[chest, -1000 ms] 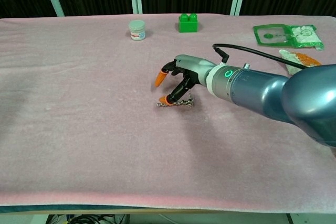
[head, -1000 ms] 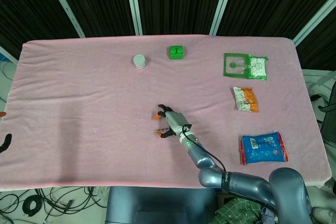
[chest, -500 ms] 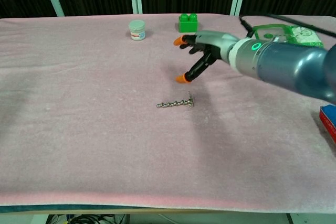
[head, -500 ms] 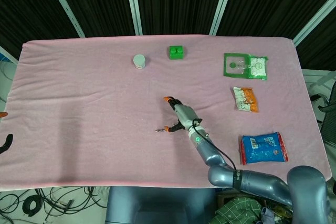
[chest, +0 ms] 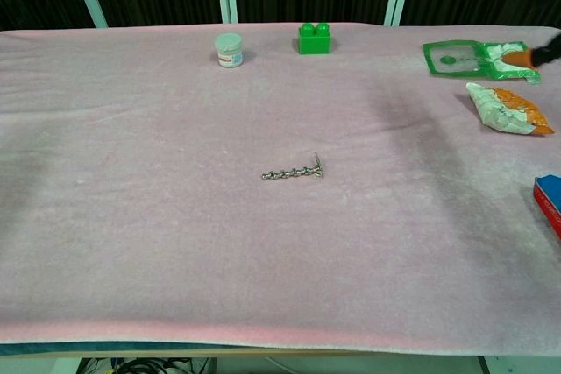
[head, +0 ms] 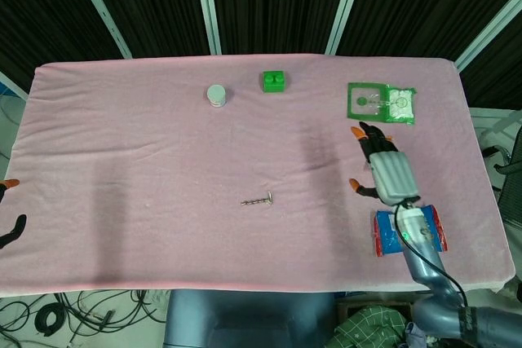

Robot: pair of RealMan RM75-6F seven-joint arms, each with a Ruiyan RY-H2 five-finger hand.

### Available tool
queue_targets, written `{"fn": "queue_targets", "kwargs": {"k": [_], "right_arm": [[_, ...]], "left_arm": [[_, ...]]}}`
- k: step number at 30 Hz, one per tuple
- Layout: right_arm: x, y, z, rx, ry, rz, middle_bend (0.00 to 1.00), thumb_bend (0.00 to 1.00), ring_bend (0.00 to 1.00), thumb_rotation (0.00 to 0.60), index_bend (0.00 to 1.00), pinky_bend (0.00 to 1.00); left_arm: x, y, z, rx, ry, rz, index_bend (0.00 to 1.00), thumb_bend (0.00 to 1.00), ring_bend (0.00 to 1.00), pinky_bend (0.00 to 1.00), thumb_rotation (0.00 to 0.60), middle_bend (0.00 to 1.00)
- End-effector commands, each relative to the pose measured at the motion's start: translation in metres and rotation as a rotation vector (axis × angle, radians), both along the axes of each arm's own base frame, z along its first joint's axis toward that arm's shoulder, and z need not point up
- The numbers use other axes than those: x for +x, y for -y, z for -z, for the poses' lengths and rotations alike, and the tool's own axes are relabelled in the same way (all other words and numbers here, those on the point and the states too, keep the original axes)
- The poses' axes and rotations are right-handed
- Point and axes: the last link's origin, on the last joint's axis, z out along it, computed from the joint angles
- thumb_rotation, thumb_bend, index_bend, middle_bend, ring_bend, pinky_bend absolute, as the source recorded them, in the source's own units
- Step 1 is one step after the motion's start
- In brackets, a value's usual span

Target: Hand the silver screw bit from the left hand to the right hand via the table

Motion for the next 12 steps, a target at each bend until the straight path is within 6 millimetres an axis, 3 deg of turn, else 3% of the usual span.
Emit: {"fn": "queue_targets", "kwargs": {"k": [1, 6, 12], "right_arm": [[-0.031, -0.035, -0.011, -0.031, -0.09, 0.028, 0.0, 0.16, 0.02, 0.6, 0.03, 0.21], [-0.053, -0.066, -0.013, -0.073, -0.122, 0.035, 0.0, 0.16, 0.02, 0.6, 0.03, 0.21], [-0.061, -0.077, -0.009, -0.087, -0.128, 0.025, 0.0, 0.16, 0.02, 0.6, 0.02, 0.21]], "left_arm": [[0.0, 0.002, 0.001, -0.006, 0.001, -0.014, 0.23, 0.33, 0.0, 0.0, 0.6, 0.02], [0.0, 0.003, 0.004, -0.048, 0.006, -0.055, 0.2, 0.32, 0.0, 0.0, 0.6, 0.02], [0.003, 0.001, 0.009, -0.067, 0.007, -0.019, 0.19, 0.32, 0.0, 0.0, 0.6, 0.02]]}}
